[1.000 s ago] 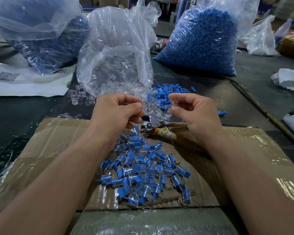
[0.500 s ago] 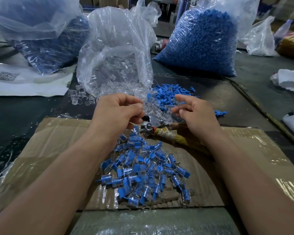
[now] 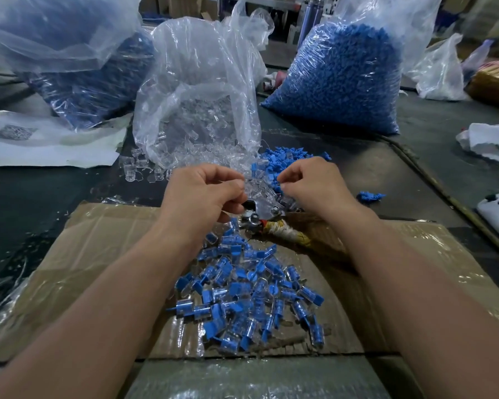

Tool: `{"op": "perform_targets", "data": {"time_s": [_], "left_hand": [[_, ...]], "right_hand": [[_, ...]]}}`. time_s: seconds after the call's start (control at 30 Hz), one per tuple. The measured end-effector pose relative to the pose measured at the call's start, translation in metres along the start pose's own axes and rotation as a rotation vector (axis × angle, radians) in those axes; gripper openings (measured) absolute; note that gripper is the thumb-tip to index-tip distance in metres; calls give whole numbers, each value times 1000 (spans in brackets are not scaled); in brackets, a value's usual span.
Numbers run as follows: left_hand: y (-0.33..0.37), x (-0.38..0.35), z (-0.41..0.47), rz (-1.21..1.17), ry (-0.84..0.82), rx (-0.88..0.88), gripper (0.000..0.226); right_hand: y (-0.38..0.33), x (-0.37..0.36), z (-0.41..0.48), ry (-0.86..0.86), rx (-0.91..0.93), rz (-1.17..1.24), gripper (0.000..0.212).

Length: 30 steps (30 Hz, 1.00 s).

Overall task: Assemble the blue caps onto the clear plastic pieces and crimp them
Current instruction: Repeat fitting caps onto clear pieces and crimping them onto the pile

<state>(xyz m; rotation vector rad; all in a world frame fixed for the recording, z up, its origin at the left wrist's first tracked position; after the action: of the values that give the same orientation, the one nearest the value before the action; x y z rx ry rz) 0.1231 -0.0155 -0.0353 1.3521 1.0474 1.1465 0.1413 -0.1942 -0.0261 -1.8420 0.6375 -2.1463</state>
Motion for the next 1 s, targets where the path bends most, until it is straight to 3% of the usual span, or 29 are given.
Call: {"op": "perform_targets", "data": {"time_s": [0.43,0.53,0.67,1.0], "left_hand": [[2,1,-2,-31,1,5,11],[4,2,-3,-45,3,6,10],[6,0,-5,-55,-7,-8,10],[7,-3,-5,-6,-32,-34,7]], "right_hand": [[2,-16,14,-43,-125,-275,23],[-4,9,-4,109,-47,-66,6],[-25,22,-50,213,68,537,18],[-43,17,-69,302,240,569,19]]}}
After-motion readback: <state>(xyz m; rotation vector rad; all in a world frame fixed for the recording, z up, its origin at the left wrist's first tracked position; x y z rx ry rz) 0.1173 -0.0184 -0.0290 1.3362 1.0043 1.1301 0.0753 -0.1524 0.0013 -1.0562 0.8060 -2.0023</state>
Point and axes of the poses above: each hand's wrist, its own z-axis towards the middle knuckle, its own x-axis out of the back of the hand, y = z × x, the point moved 8 cm from there along z, towards the middle knuckle, and after that the axes turned 2 degrees about z, right-handed, at the moved point
